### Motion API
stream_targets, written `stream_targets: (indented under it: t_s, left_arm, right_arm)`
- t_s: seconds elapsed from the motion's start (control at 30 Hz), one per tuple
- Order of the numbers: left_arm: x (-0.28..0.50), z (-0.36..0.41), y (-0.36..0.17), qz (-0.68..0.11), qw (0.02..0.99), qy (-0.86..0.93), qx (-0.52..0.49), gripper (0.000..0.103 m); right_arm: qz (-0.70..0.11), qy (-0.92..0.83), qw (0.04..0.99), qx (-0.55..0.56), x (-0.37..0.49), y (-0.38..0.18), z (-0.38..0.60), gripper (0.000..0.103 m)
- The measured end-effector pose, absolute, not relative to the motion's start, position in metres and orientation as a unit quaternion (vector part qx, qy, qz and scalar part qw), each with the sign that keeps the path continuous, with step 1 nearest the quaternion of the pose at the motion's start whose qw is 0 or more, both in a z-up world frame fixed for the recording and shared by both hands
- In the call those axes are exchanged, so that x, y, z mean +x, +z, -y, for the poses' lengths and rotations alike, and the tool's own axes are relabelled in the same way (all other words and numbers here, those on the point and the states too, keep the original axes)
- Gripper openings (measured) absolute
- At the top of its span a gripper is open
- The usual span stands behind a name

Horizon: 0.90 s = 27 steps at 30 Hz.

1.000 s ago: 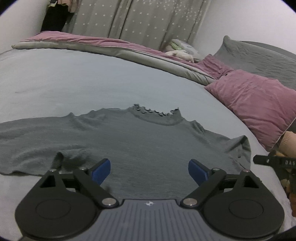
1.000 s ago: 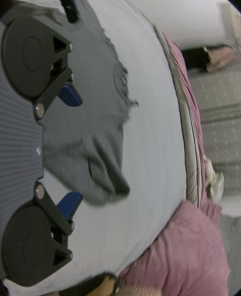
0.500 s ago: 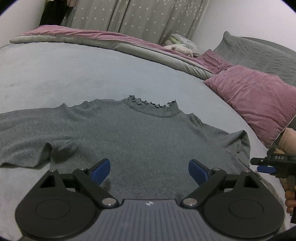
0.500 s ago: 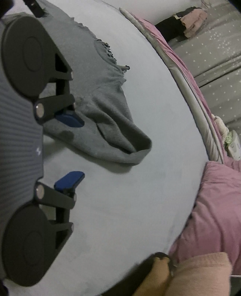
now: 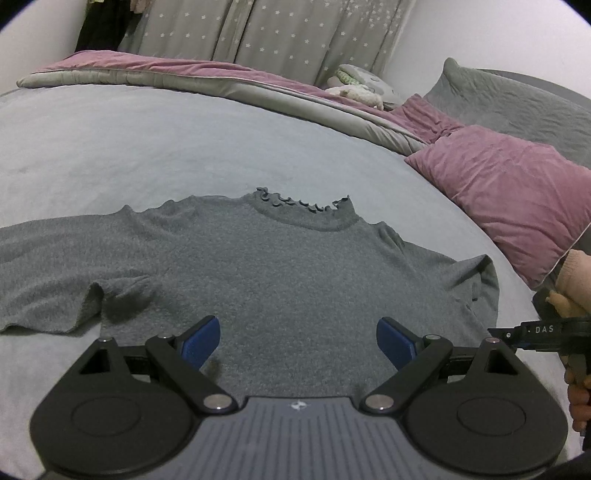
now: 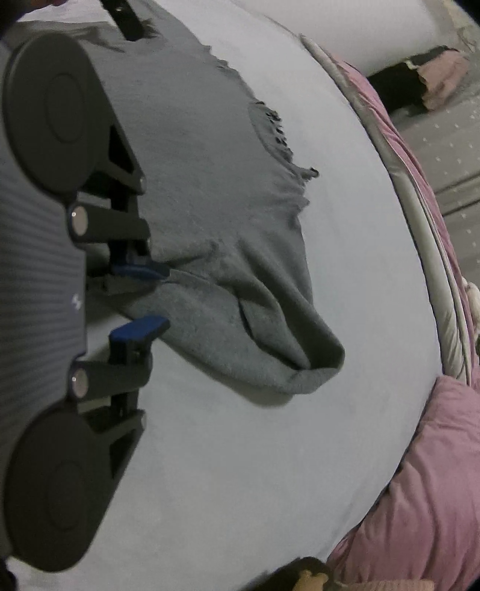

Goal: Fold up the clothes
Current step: 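Grasp the sweater sleeve with the right gripper, then pull the sleeve out from the body and open the right gripper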

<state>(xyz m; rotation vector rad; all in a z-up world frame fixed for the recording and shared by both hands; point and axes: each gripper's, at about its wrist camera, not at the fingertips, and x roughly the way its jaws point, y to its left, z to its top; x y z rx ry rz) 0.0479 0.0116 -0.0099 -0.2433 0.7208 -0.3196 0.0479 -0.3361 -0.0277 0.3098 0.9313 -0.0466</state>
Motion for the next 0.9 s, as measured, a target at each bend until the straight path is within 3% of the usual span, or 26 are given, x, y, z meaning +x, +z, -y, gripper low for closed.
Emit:
stream_targets:
  t_s: [0.07, 0.37, 0.43, 0.5, 0.53, 0.63, 0.7, 0.9]
  left_arm:
    - [0.049, -0.012, -0.01, -0.352, 0.915, -0.155, -0.12, 0.092]
    - [0.049, -0.011, -0.011, -0.356, 0.915, -0.151, -0.118, 0.092]
    - [0.049, -0.011, -0.011, -0.356, 0.915, -0.149, -0.12, 0.092]
    - [0.05, -0.012, -0.011, -0.357, 0.914, -0.149, -0.122, 0.092]
    - [0.05, -0.012, -0.011, -0.358, 0.914, -0.149, -0.123, 0.092]
    - [0.05, -0.013, -0.012, -0.359, 0.913, -0.15, -0.121, 0.092]
    - [0.05, -0.012, -0.012, -0.36, 0.913, -0.15, -0.122, 0.092]
    - [0.053, -0.012, -0.013, -0.364, 0.91, -0.148, -0.129, 0.092]
  right_arm:
    - [-0.449, -0.019, 0.882, 0.138, 0.046, -0.024, 0.334, 0.004]
    - [-0.431, -0.042, 0.892, 0.131, 0.04, -0.011, 0.337, 0.004]
    - [-0.42, -0.045, 0.895, 0.144, 0.039, -0.009, 0.339, 0.013]
    - [-0.417, -0.046, 0.896, 0.145, 0.039, -0.008, 0.339, 0.046]
    - [-0.417, -0.042, 0.896, 0.144, 0.039, -0.008, 0.339, 0.049]
    - [-0.426, -0.025, 0.895, 0.132, 0.041, -0.01, 0.331, 0.042]
    - [-0.44, -0.023, 0.889, 0.124, 0.044, -0.016, 0.327, 0.023]
    - [-0.457, -0.032, 0.885, 0.085, 0.042, -0.018, 0.32, 0.005]
